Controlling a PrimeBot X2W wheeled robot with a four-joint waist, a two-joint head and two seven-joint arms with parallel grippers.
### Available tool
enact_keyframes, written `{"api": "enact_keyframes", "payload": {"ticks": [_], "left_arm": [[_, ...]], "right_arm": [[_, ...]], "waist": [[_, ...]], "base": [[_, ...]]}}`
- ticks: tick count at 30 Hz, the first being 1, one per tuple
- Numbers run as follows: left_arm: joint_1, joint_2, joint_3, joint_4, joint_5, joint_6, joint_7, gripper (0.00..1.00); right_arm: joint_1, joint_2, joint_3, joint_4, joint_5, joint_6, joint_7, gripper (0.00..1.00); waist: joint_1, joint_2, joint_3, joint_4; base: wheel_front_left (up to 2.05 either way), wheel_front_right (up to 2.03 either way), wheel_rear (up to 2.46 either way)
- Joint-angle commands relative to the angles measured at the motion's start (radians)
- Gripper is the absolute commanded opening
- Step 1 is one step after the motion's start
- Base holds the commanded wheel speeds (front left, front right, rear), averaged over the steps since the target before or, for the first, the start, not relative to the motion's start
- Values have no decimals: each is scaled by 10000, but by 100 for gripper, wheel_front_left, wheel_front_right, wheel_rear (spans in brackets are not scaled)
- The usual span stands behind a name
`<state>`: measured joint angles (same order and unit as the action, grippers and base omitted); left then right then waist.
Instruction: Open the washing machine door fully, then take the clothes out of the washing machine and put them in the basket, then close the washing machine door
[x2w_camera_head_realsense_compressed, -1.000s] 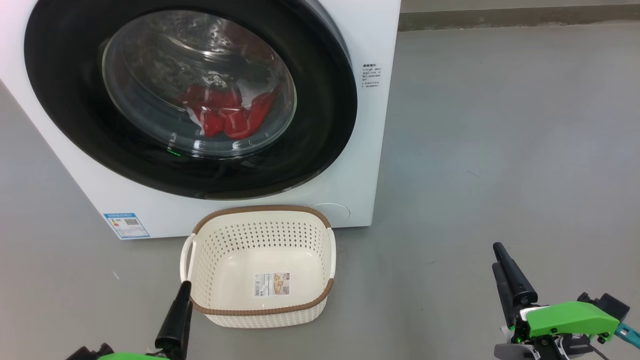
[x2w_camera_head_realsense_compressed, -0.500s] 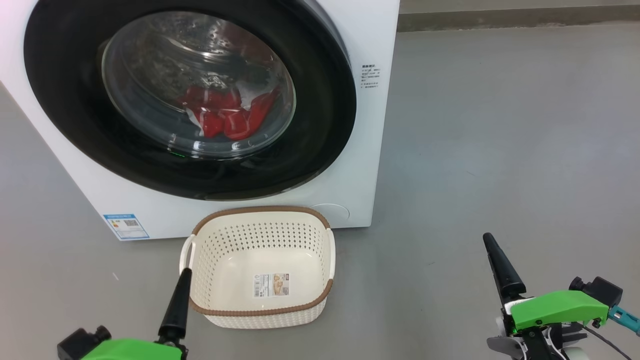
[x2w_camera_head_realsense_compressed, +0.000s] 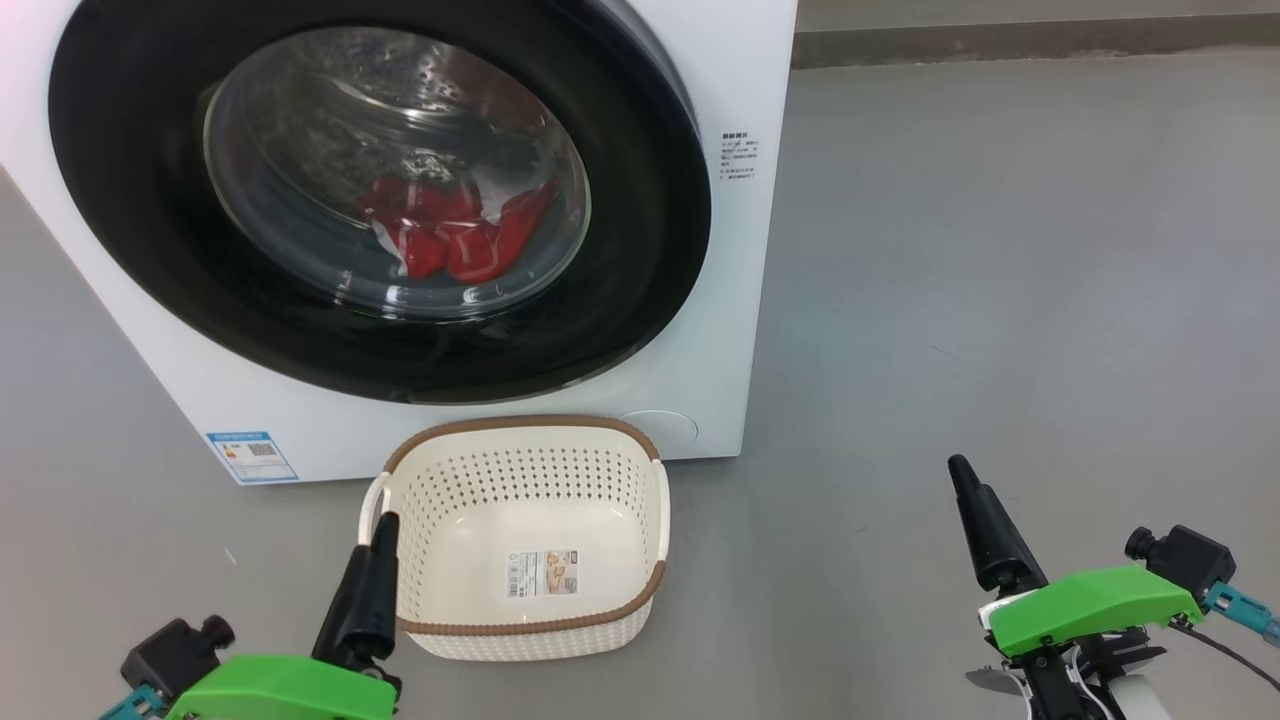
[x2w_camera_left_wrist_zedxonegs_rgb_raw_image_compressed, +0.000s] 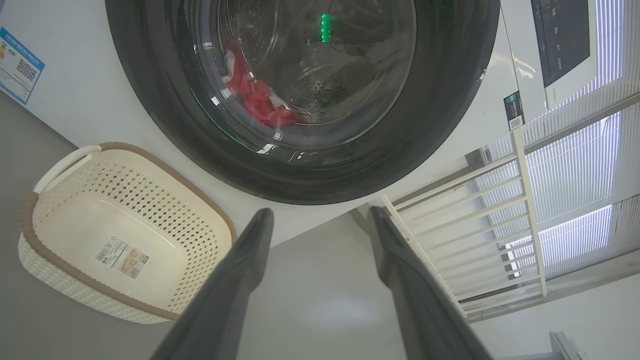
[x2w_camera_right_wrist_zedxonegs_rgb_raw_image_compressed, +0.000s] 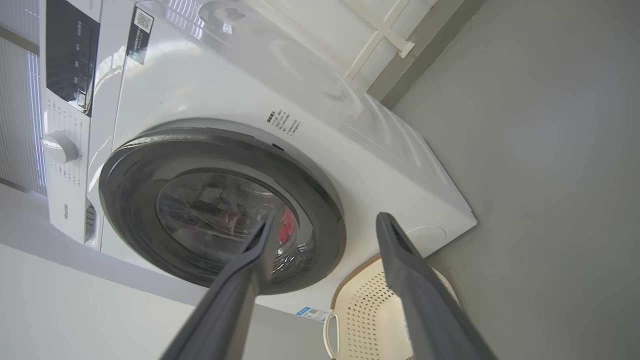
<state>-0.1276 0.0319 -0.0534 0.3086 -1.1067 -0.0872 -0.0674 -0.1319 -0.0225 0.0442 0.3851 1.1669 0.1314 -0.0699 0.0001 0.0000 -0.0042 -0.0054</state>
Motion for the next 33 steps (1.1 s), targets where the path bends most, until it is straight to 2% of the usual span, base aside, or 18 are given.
{"api": "enact_keyframes", "payload": {"ticks": [1,12,33], "left_arm": [[-491,105,106,-262,373,91,-133,100],[-719,135,-89,-227,2087,240,-458,100],[-1214,238,-396,12,5273,811,-1080,100]], "right_arm": [[-612,-101,154,-229,-382,-4,-120,100],[-815,-132,411,-222,-1881,-4,-443,100],[-1354,-193,573,71,-5018,-6,-1061,100]], "waist": [[-1,0,-6,-6],[-1,0,-50,-47],[-1,0,3,-17]], "base": [[0,0,0],[0,0,0],[0,0,0]]}}
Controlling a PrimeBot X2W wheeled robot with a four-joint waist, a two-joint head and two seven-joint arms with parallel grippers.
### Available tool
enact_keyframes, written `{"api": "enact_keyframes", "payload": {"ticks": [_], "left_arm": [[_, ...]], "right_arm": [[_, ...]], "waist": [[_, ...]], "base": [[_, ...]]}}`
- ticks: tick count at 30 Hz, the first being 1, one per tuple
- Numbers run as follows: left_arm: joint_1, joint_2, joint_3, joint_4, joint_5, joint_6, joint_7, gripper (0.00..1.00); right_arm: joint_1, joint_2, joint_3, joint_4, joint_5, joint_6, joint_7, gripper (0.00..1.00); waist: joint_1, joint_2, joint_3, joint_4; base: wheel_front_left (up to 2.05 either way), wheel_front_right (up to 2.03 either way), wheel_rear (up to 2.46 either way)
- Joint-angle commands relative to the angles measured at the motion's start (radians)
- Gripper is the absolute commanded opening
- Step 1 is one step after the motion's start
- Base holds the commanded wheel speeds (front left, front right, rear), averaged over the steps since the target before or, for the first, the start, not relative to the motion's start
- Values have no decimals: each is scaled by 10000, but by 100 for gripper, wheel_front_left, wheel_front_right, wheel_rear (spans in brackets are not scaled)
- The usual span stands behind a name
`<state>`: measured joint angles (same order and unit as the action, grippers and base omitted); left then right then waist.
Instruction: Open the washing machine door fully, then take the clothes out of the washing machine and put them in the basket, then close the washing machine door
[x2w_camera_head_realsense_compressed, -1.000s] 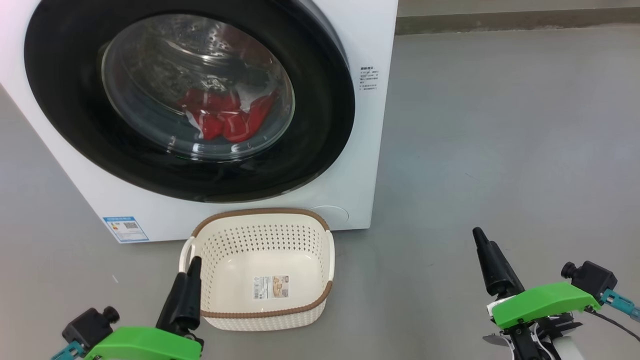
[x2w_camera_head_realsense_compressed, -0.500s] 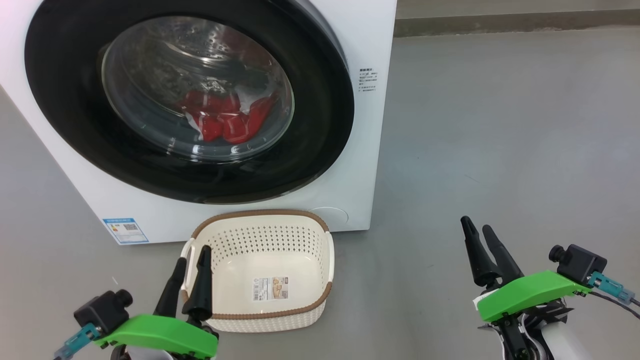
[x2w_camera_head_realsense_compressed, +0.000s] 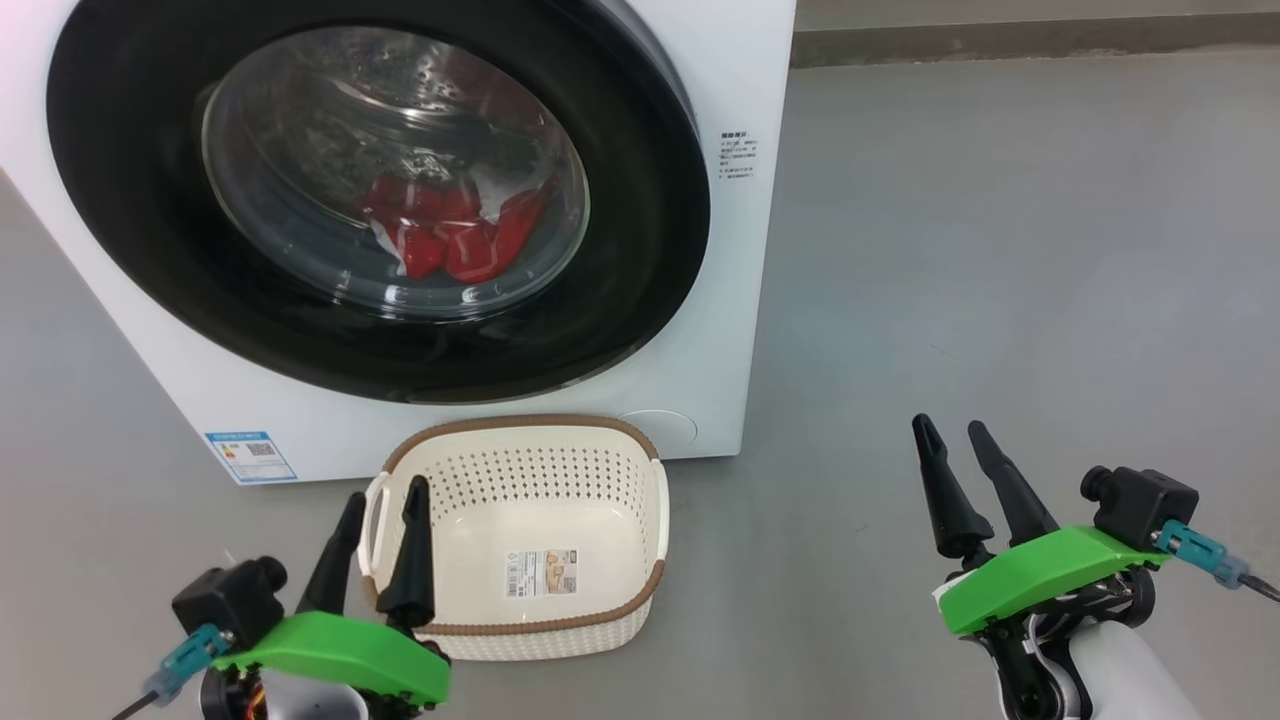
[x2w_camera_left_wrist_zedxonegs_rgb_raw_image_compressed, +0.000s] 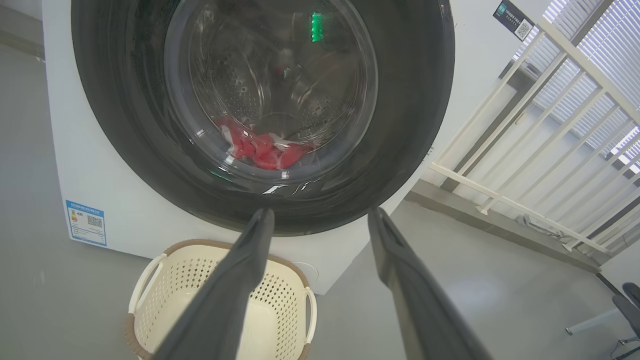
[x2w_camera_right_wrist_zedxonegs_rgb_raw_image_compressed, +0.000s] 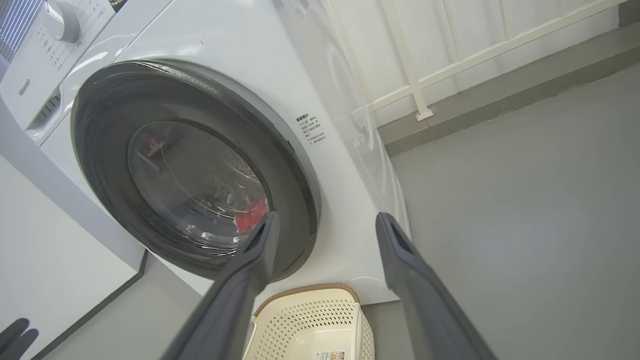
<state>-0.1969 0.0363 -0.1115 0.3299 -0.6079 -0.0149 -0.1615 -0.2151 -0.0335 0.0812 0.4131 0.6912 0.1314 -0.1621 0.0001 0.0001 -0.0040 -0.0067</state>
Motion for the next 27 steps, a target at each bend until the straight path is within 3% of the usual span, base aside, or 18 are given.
{"api": "enact_keyframes", "payload": {"ticks": [1,27], "left_arm": [[-520,193,185,-201,285,88,-139,100],[-1169,266,48,227,3037,729,-908,100]], "right_arm": [[-522,-84,203,-209,-261,-6,-139,100],[-1212,-159,724,239,-3106,-7,-775,100]], "waist": [[-1,-1,1,-5],[-1,-1,-46,-84]], "base": [[0,0,0],[0,0,0]]}}
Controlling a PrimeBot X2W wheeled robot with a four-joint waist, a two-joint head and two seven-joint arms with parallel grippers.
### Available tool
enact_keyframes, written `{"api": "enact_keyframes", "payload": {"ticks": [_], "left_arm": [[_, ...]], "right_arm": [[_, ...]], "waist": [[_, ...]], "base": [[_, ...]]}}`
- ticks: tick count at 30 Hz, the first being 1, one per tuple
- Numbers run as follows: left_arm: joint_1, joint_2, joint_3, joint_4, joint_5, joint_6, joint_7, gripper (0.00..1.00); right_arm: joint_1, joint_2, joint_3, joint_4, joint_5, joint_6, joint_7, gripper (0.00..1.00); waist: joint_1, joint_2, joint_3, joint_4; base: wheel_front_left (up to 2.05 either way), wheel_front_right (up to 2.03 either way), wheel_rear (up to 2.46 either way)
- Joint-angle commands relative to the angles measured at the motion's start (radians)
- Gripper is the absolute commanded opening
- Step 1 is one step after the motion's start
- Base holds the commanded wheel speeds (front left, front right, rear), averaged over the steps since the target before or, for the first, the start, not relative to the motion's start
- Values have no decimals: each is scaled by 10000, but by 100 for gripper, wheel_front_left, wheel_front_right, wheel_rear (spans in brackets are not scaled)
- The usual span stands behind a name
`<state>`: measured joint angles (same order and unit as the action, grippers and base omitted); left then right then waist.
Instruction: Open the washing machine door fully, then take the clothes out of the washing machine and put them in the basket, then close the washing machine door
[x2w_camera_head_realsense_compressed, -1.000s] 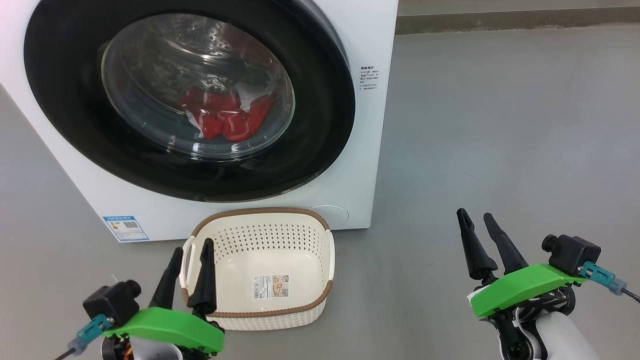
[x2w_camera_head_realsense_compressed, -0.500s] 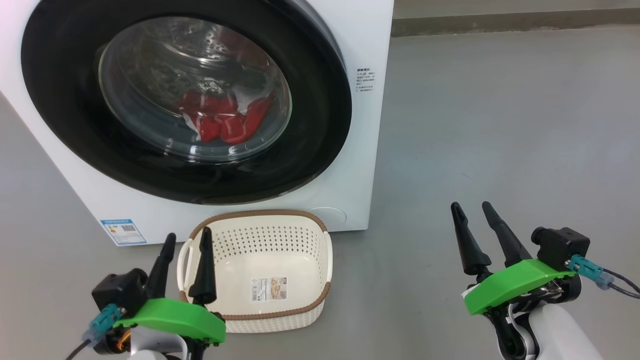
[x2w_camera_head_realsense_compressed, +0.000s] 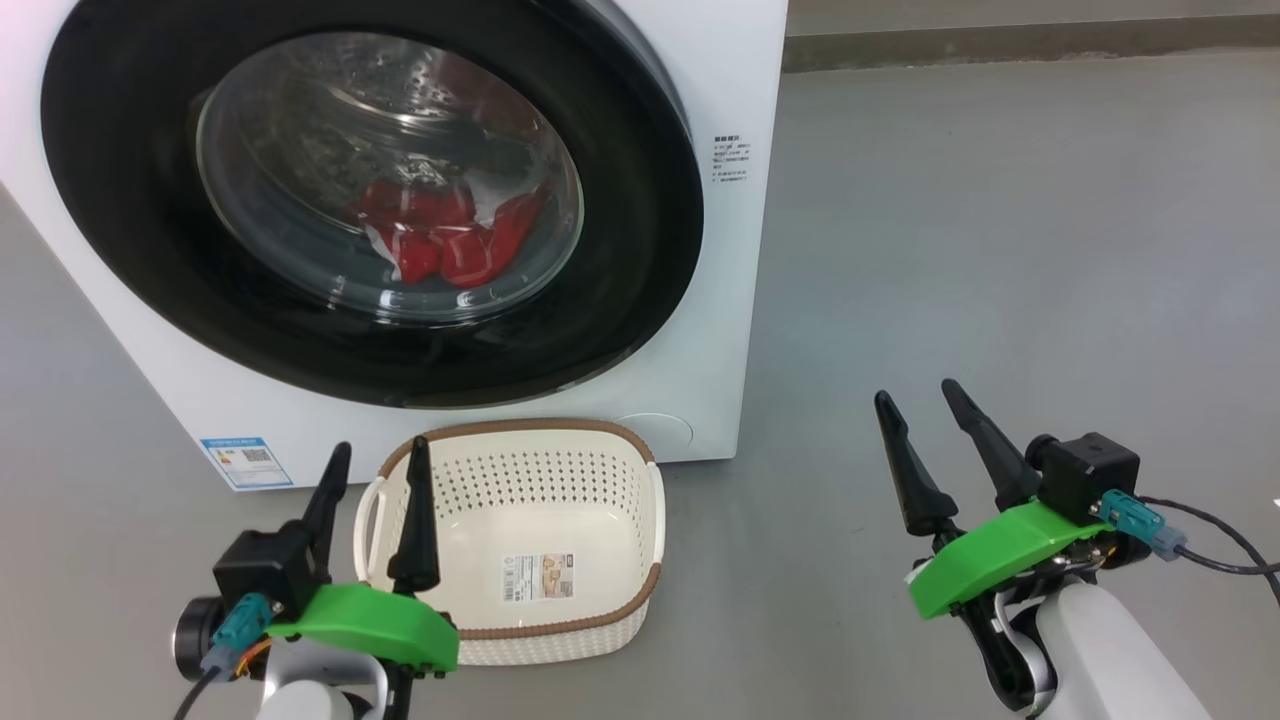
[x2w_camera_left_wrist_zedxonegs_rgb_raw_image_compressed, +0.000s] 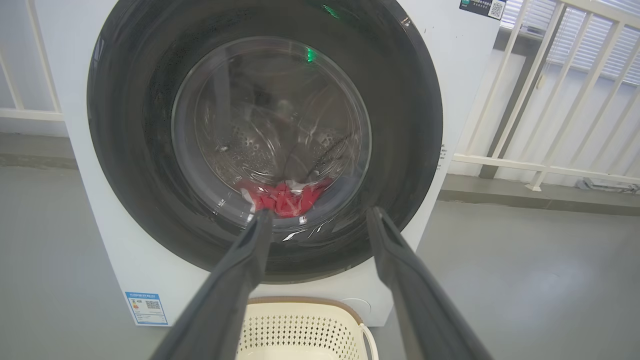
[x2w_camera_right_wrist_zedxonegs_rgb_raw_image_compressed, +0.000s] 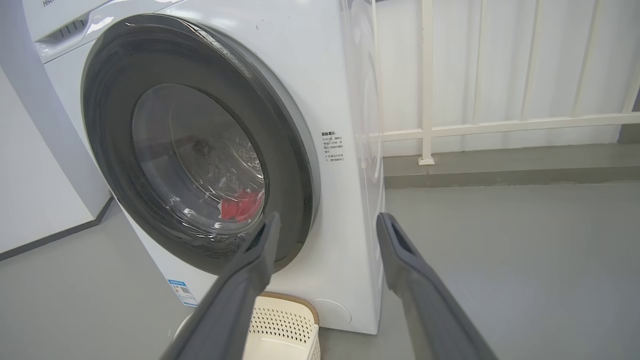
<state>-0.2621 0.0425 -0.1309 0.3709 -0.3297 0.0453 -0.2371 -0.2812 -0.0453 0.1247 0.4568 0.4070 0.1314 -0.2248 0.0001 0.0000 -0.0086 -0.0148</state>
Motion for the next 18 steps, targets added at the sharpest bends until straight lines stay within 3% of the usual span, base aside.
{"api": "enact_keyframes", "payload": {"ticks": [1,18], "left_arm": [[-546,209,229,-161,351,153,-182,100],[-550,269,129,-142,316,280,14,100]], "right_arm": [[-579,-43,309,-185,-370,-7,-176,100],[-608,-49,335,-168,-645,-7,-236,100]], "waist": [[-1,0,-1,-4],[-1,0,-25,-20]], "base": [[0,0,0],[0,0,0]]}}
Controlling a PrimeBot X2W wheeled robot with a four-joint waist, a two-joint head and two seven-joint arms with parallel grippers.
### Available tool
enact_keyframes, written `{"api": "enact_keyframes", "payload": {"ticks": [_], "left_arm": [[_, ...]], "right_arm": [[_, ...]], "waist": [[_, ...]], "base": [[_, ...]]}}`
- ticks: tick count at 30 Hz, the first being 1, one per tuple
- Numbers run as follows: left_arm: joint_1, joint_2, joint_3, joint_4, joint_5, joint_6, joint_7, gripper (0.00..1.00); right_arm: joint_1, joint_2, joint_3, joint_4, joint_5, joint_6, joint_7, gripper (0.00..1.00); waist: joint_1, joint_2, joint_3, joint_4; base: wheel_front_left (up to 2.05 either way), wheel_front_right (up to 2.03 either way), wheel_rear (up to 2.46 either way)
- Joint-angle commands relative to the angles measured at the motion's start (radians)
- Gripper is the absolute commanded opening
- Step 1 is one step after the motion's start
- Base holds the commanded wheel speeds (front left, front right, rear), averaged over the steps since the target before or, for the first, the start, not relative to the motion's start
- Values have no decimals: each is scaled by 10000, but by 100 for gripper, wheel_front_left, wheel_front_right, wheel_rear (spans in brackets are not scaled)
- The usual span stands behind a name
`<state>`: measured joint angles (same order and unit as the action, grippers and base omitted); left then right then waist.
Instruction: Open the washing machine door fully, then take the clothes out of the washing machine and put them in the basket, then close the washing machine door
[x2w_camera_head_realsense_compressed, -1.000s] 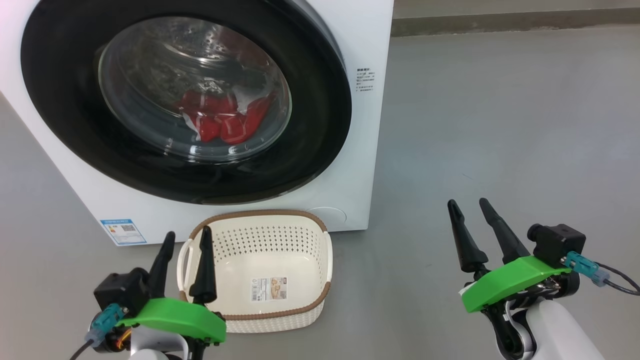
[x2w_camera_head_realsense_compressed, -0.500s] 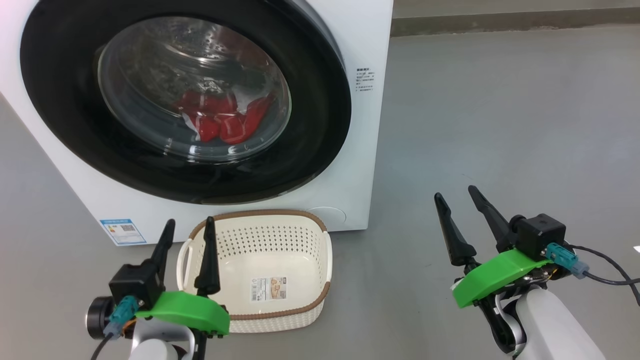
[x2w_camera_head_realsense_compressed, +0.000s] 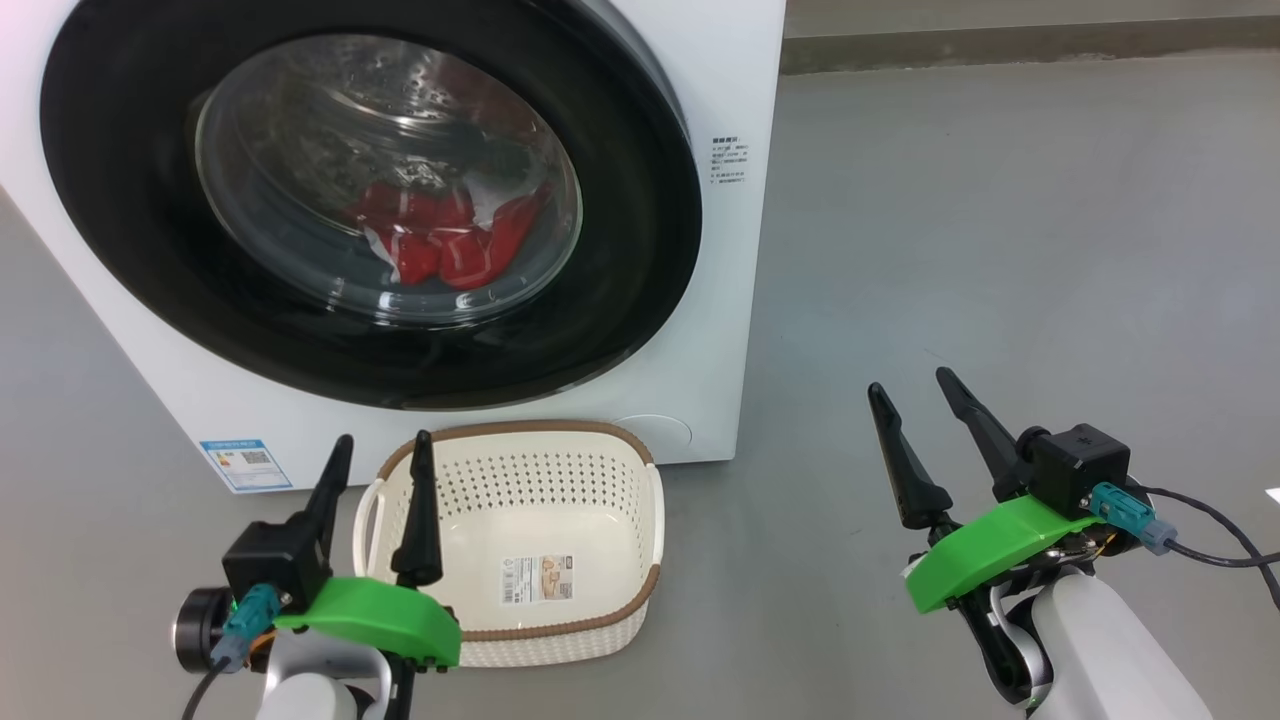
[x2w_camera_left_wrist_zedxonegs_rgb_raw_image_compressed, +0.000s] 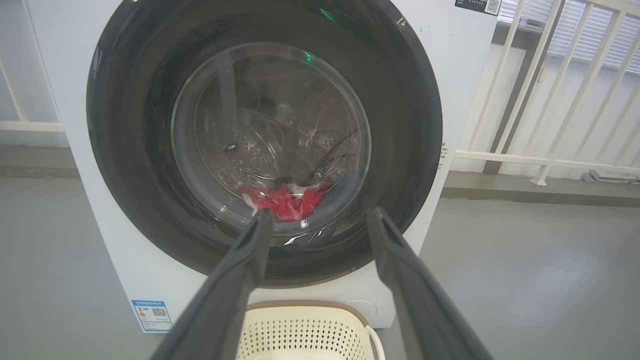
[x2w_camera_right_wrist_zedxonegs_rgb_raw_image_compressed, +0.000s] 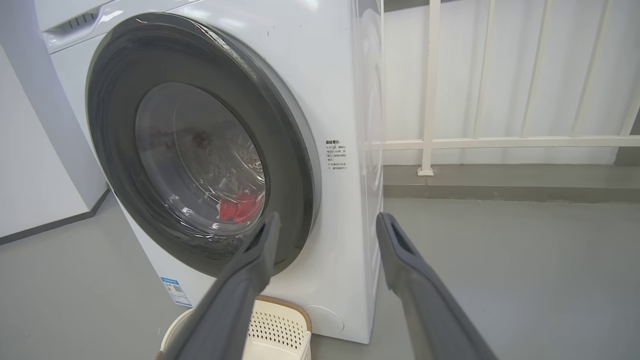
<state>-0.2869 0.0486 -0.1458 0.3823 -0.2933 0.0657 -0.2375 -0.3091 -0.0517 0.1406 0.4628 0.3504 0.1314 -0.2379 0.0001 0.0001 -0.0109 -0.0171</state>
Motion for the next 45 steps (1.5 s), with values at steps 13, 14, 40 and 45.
{"api": "enact_keyframes", "payload": {"ticks": [13,14,40,45], "left_arm": [[-211,236,139,-432,-197,95,182,100],[-204,236,125,-454,-207,97,194,100],[-828,227,-493,-3040,-133,238,559,100],[-907,210,-636,-3615,-224,174,675,100]], "right_arm": [[-284,14,190,-294,-92,-7,-61,100],[-285,15,179,-304,-96,-7,-56,100],[-2113,15,-487,-1100,-467,-7,73,0],[-2726,15,-696,-1127,-13,-7,85,0]], "waist": [[0,-1,17,53],[0,-1,32,65],[0,-1,2558,736],[0,-1,2951,809]], "base": [[0,0,0],[0,0,0],[0,0,0],[0,0,0]]}}
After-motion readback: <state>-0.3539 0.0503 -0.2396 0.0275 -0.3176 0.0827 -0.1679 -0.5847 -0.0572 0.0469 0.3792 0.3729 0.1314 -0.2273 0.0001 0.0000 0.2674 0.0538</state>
